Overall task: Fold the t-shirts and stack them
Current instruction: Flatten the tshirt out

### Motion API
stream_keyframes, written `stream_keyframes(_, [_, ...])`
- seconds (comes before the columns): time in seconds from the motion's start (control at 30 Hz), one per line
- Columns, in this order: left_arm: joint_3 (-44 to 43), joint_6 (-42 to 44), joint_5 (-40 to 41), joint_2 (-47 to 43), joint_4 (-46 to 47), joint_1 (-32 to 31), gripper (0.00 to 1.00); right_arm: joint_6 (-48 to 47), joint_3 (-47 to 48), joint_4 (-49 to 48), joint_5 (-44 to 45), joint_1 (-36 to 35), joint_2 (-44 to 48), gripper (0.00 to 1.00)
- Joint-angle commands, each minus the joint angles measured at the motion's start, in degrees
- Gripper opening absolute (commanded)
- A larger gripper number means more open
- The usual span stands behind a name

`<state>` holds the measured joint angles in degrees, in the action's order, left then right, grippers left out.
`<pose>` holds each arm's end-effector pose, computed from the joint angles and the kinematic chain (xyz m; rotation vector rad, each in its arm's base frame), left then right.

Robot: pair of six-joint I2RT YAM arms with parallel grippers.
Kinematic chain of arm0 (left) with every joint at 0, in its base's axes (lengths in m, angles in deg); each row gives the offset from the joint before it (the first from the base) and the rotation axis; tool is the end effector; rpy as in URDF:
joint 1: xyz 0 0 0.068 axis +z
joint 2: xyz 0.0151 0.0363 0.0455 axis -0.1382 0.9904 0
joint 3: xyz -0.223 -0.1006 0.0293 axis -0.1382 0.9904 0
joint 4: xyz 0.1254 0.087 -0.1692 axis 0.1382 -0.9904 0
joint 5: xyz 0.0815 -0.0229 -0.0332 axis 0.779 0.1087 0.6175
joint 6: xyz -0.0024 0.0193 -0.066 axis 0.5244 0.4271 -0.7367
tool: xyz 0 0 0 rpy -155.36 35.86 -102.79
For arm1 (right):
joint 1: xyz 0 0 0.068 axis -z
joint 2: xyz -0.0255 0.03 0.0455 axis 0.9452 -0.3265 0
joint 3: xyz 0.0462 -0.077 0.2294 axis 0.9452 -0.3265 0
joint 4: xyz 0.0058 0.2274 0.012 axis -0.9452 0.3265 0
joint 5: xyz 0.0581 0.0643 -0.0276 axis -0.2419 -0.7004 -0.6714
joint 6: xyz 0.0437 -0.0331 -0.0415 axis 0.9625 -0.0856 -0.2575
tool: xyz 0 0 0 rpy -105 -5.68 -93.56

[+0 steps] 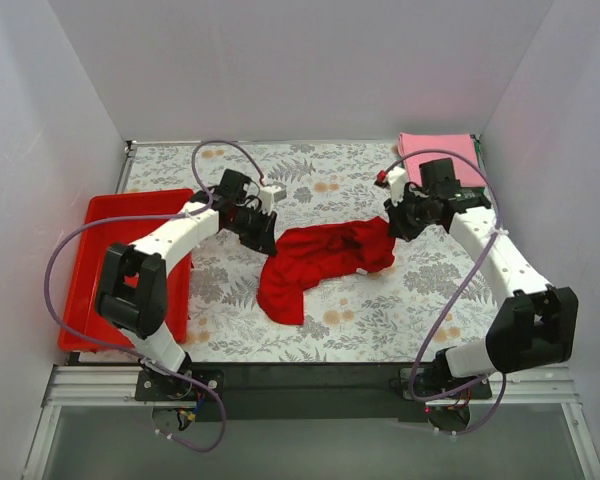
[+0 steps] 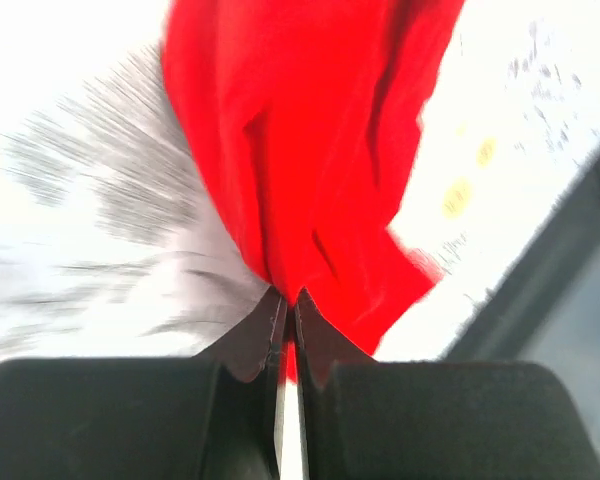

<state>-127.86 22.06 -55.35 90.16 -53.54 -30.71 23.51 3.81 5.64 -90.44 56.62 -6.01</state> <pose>0.2703 -0.1480 0.1869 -0.0536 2.8932 -1.0664 0.2615 0.0871 0.2474 -0.9968 2.2819 0.3725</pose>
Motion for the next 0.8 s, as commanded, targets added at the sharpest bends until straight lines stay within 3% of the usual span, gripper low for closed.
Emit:
stream_keyframes(0.0, [-8.1,6.9,9.8,-6.5,-4.1,0.1,0.00,-8.0,5.8,5.4,3.6,3.0,3.4,0.01])
stream_keyframes(0.2, [-16.7,11.9,20.7,-10.1,-3.4,0.0,0.00,-12.4,17.2,7.6,5.5,10.5,4.4,0.01])
stream_keyframes(0.3, [-16.4,14.7,21.2,-13.1,-3.7,-0.2,0.00,-16.1,18.7,9.1,6.7,11.8,5.9,0.01])
stream_keyframes(0.5, [-9.0,17.4,22.3,-18.5,-2.8,-0.3,0.00,-17.6,17.5,9.4,5.4,12.8,8.1,0.01])
stream_keyframes(0.77, [2.8,18.1,16.6,-20.3,-5.6,-2.1,0.00,-20.4,6.7,12.3,2.0,12.8,8.8,0.01])
